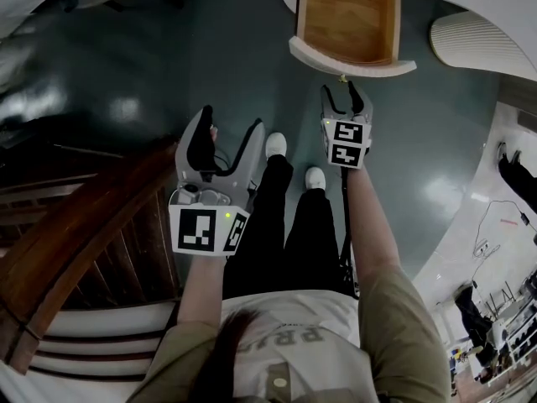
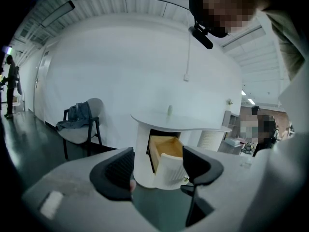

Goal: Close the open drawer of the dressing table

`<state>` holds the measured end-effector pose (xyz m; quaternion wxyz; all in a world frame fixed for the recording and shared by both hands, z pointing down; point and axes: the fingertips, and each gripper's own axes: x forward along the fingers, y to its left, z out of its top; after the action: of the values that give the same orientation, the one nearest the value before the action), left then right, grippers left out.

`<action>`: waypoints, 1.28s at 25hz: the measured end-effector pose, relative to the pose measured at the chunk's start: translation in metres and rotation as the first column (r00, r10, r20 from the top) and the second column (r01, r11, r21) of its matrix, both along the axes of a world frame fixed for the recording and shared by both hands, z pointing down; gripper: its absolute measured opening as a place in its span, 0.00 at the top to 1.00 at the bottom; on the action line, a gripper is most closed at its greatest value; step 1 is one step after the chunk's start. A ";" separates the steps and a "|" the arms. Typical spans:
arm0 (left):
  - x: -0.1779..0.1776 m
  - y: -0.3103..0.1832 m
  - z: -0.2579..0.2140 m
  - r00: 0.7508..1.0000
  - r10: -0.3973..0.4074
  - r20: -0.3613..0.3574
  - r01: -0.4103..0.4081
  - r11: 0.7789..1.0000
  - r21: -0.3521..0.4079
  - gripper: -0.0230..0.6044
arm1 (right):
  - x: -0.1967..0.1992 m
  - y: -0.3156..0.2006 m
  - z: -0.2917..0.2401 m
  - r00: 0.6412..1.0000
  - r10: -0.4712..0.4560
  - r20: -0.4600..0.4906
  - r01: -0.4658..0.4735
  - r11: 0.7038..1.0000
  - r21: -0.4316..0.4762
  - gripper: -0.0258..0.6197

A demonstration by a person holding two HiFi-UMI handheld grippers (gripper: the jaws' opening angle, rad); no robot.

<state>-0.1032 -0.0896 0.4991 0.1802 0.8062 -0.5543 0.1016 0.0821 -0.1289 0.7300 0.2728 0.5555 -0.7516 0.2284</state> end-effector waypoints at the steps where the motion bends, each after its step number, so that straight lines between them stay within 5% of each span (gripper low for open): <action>1: -0.001 -0.002 0.001 1.000 0.001 0.002 0.000 1.000 -0.002 0.43 | 0.000 0.000 0.001 1.000 0.005 0.000 -0.005 1.000 -0.002 0.58; 12: -0.004 -0.023 0.016 1.000 0.010 0.005 -0.010 1.000 -0.029 0.43 | 0.009 -0.011 0.004 0.998 0.061 -0.007 -0.061 0.998 -0.005 0.78; 32: -0.007 -0.041 0.024 0.996 0.094 0.000 -0.094 0.995 -0.018 0.43 | 0.012 -0.012 0.008 0.996 0.088 0.023 -0.087 0.996 -0.020 0.80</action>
<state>-0.1097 -0.1305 0.5230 0.1822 0.8299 -0.5147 0.1152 0.0944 -0.1411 0.7383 0.2586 0.5824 -0.7277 0.2539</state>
